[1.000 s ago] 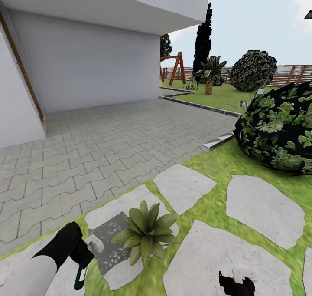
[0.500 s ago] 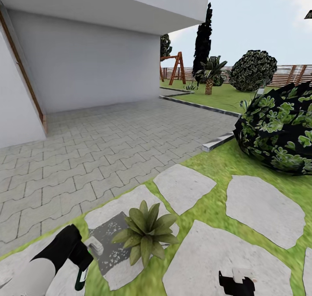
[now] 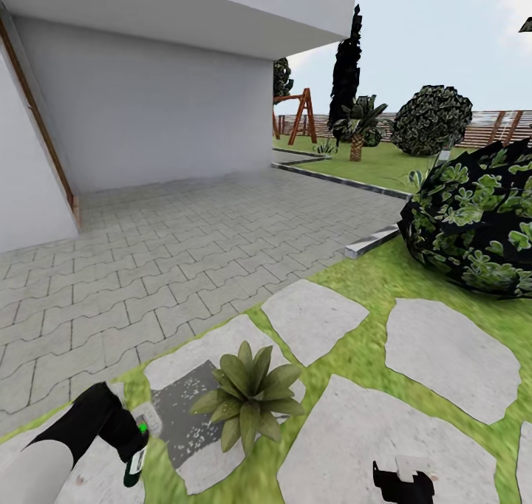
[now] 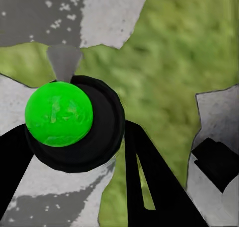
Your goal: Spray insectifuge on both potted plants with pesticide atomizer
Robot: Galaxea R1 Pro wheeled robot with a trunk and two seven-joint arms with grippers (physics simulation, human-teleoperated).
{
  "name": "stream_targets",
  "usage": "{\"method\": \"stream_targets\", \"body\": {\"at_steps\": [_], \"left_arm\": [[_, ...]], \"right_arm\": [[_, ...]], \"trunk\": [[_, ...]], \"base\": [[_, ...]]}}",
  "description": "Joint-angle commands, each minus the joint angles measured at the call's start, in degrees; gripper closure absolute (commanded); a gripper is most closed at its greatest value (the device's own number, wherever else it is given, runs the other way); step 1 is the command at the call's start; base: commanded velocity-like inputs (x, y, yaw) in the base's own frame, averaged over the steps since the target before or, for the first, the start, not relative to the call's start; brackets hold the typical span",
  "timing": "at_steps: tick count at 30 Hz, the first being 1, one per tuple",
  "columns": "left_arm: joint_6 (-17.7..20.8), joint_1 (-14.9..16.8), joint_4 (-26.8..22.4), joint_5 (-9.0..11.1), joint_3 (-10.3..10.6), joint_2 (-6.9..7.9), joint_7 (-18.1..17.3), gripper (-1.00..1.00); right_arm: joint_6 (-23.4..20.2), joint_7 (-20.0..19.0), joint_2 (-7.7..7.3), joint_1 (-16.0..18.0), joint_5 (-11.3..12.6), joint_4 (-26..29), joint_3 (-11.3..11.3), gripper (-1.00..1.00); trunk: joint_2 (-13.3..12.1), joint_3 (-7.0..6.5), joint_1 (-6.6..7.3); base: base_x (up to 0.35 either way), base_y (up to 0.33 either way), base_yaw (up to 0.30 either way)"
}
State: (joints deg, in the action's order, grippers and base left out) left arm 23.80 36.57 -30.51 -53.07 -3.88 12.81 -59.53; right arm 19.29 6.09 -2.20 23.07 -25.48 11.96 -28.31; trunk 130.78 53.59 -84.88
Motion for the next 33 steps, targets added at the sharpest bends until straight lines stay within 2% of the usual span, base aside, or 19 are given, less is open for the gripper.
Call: {"method": "stream_targets", "body": {"at_steps": [1,8,18,21,24,28,33], "left_arm": [[0.0,0.0,-0.1,-0.3,-0.3,0.07,-0.5,1.00],[-0.1,-0.1,-0.1,-0.2,-0.3,-0.20,-0.1,1.00],[-0.1,-0.1,0.5,-0.2,-0.5,-0.62,0.8,1.00],[-0.1,-0.1,0.7,-0.2,-0.4,-0.29,3.0,1.00],[-0.1,-0.2,1.2,0.0,-0.5,-0.13,7.1,1.00],[-0.1,-0.3,4.8,0.0,-0.6,-0.46,12.3,1.00],[-0.2,-0.3,6.0,0.5,-0.7,-0.56,13.4,1.00]], "right_arm": [[0.2,0.2,0.01,0.1,-0.6,-0.1,-0.3,-1.00],[0.2,0.2,0.01,0.0,-0.5,-0.1,-0.3,-1.00],[0.2,0.2,0.01,0.0,-0.5,-0.1,-0.2,-1.00],[0.3,0.2,0.01,0.1,-0.5,-0.1,-0.2,-1.00],[0.2,0.2,0.01,0.0,-0.5,-0.1,-0.2,-1.00],[0.2,0.2,0.01,0.0,-0.6,-0.1,-0.2,-1.00],[0.2,0.2,-0.08,0.0,-0.6,-0.1,-0.2,-1.00]], "trunk": [[0.0,0.05,0.01],[0.0,0.05,0.01],[0.0,0.05,0.01],[0.0,0.05,0.01],[0.0,0.05,0.01],[0.0,0.05,0.01],[0.0,0.05,0.01]], "base": [[0.000,0.000,0.000],[0.000,0.000,-0.038],[0.083,0.057,-0.279],[0.007,0.009,-0.154],[0.002,0.002,-0.036],[0.000,0.000,-0.006],[0.000,0.000,0.000]]}}
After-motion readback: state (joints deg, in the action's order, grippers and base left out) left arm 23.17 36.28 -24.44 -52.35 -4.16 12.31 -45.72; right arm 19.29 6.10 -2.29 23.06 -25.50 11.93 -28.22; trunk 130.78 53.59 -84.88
